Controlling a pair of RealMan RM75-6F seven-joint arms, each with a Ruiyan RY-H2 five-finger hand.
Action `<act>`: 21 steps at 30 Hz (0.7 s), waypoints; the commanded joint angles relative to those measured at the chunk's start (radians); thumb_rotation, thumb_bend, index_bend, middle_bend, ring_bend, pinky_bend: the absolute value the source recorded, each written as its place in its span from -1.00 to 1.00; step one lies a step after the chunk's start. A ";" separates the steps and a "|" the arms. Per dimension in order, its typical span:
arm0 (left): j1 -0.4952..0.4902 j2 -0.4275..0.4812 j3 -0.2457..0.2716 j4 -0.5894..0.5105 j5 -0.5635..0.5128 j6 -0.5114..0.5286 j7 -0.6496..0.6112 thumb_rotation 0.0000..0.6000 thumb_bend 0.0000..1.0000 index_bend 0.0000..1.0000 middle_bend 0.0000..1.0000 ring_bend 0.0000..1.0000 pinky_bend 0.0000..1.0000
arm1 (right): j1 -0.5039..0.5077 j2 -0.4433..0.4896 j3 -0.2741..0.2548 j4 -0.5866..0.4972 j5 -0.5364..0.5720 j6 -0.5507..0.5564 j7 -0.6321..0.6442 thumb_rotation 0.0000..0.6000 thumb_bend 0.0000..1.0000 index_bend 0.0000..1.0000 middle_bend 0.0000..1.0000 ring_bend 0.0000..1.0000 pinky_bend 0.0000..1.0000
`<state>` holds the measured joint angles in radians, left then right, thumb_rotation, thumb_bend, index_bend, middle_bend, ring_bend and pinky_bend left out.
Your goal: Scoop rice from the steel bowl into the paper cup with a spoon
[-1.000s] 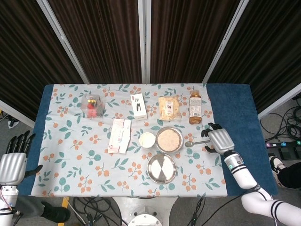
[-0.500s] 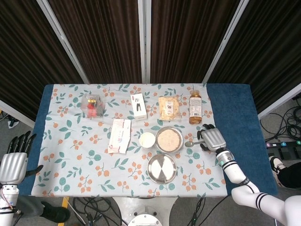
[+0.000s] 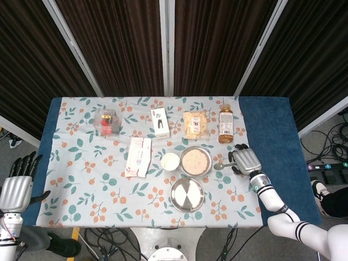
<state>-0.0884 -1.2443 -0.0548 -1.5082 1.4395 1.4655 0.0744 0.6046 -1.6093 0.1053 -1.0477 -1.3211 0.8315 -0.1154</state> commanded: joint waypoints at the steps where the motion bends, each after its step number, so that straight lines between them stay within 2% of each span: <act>1: 0.000 -0.001 0.000 0.001 0.000 0.000 -0.001 1.00 -0.91 -0.85 -0.86 -1.00 -0.88 | 0.002 -0.002 -0.001 0.003 0.004 -0.003 -0.003 1.00 -0.48 -0.01 -0.01 -0.64 -0.62; 21: 0.005 -0.012 0.003 0.018 -0.006 -0.002 -0.015 1.00 -0.90 -0.85 -0.86 -1.00 -0.88 | 0.015 -0.009 -0.014 -0.001 0.016 -0.013 -0.043 1.00 -0.40 0.01 0.06 -0.56 -0.62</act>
<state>-0.0835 -1.2563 -0.0517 -1.4907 1.4335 1.4630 0.0598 0.6197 -1.6180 0.0917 -1.0485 -1.3052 0.8189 -0.1582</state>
